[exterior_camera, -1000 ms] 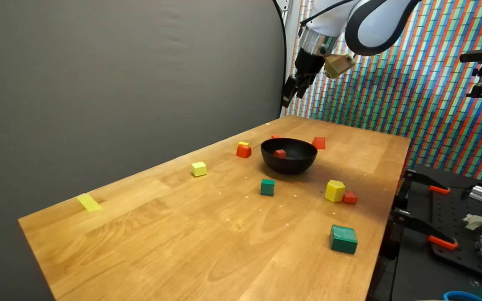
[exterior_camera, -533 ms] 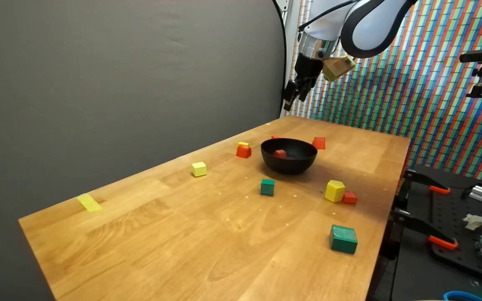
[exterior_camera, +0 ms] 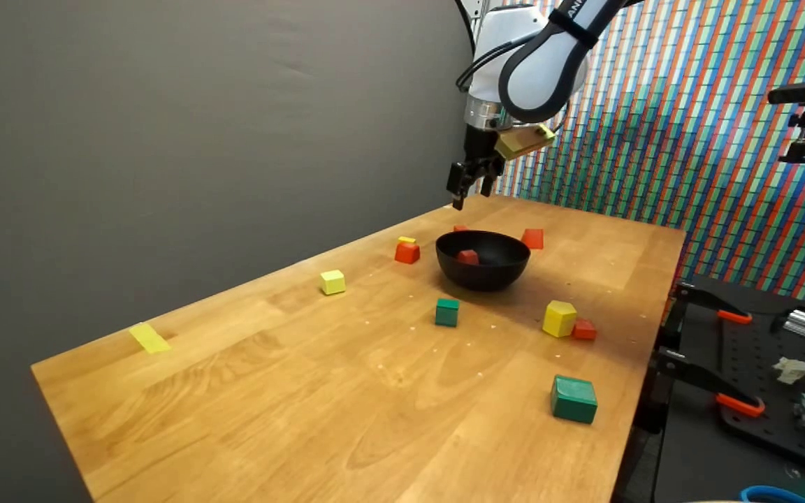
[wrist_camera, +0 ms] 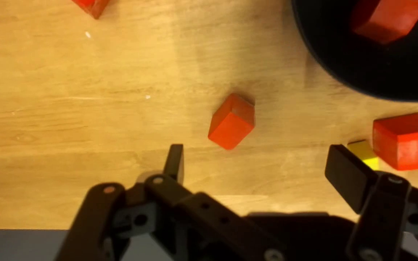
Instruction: Put all the blocks on the table in the black bowl
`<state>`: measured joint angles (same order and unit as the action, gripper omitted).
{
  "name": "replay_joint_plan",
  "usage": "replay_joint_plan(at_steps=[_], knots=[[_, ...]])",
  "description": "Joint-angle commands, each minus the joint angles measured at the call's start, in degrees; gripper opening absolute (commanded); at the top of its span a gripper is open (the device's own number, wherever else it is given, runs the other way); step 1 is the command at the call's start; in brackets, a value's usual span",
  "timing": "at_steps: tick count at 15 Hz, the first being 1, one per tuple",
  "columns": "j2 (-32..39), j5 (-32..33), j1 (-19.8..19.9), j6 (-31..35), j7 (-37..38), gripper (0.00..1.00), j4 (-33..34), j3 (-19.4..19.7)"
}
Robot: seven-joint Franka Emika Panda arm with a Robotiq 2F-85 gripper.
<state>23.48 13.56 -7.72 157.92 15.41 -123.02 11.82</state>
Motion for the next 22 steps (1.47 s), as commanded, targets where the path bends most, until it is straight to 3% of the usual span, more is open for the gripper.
replay_joint_plan(at_steps=[1,8,9,10,15,18,22], knots=[[7.5,-4.8,4.2,-5.2,-1.9,1.0,11.0,-2.3],[16.1,-10.2,7.1,-13.5,-2.0,1.0,20.8,-5.2],[16.8,-10.4,7.0,-14.4,-1.9,0.75,21.4,-5.1],[17.3,-10.6,6.9,-15.2,-1.5,0.74,21.8,-5.0],[17.6,-10.8,6.2,-17.3,0.6,0.33,21.6,-3.7],[10.8,-7.9,4.1,-15.6,0.5,0.12,16.4,-2.4],[-0.3,2.1,0.4,-10.2,-0.6,0.16,8.1,-0.4]])
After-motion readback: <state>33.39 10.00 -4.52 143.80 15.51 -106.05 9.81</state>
